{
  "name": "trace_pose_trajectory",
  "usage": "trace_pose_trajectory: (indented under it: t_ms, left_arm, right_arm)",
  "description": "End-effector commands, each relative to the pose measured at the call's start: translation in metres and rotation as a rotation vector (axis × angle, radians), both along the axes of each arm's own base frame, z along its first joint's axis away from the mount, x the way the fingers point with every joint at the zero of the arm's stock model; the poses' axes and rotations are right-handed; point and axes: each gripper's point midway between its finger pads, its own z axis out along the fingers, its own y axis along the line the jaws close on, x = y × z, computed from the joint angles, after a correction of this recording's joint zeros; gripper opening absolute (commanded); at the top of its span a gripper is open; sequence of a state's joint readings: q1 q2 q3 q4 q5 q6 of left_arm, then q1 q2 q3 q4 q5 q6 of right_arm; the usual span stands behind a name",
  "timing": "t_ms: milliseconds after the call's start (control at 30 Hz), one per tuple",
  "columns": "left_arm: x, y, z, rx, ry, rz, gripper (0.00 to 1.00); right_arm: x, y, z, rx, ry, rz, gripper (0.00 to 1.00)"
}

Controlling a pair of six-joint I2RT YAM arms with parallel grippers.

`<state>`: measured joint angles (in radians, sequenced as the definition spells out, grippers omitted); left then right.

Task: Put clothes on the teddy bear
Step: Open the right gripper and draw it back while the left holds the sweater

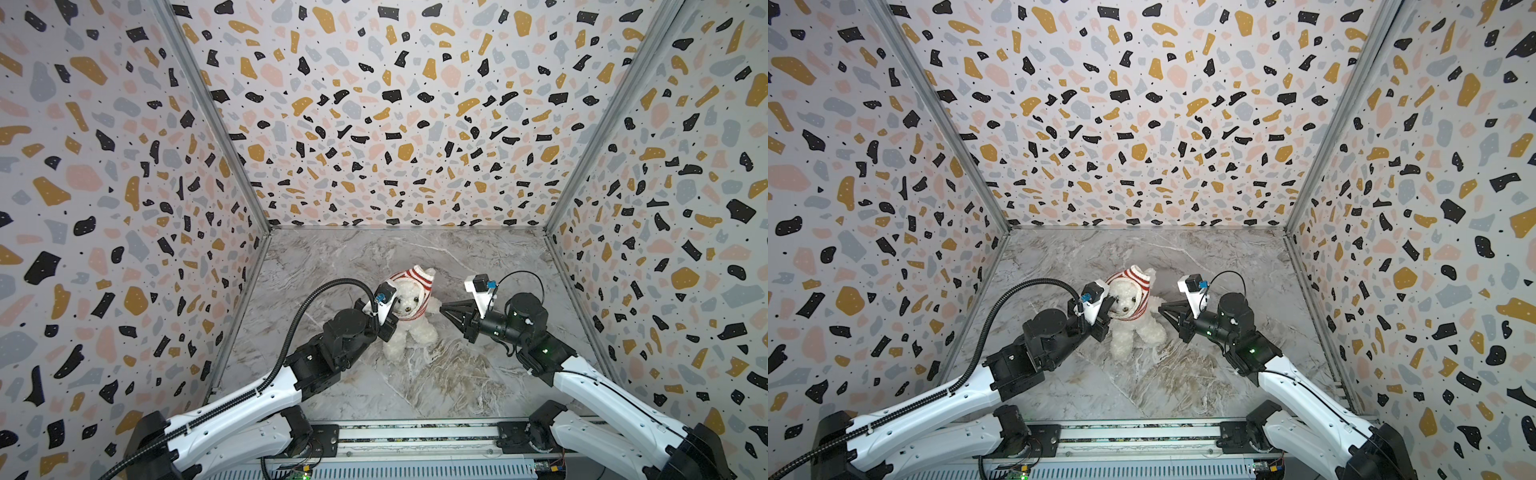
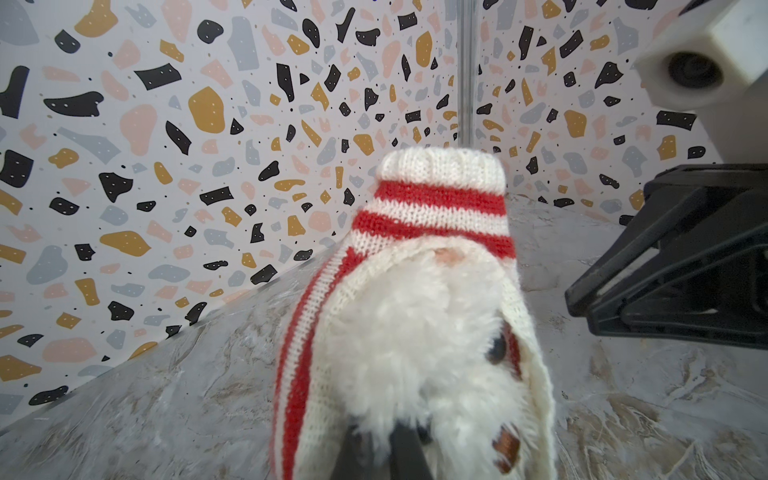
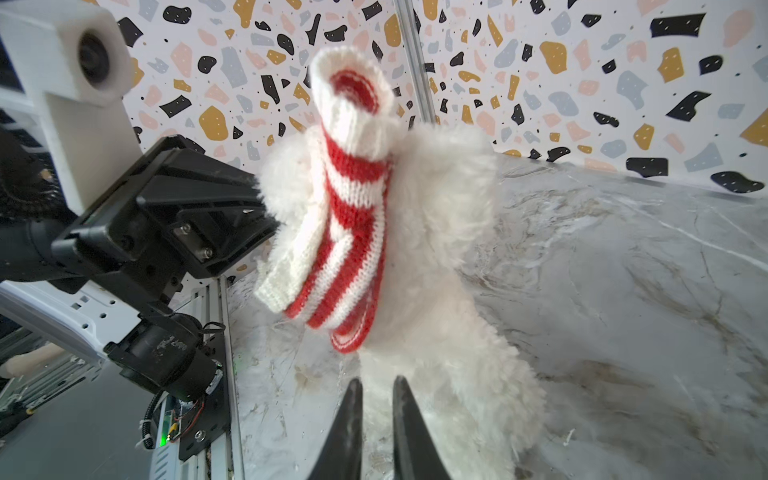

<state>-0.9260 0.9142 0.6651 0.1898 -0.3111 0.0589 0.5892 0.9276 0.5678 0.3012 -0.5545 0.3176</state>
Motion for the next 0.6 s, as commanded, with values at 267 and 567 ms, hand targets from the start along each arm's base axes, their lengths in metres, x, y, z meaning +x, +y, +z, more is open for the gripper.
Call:
trace_pose_trajectory:
  t_ms: [267,567]
  left_arm:
    - [-0.006,-0.005,0.023,-0.112,-0.042,-0.042,0.0]
    - [-0.01,-0.008,0.024,-0.109,-0.04,-0.065,0.0]
  right_arm:
    - [-0.001,0.015,0.023,0.093,-0.027,0.086,0.18]
    - [0.006,0.02,0.028,0.111,-0.043,0.086,0.18]
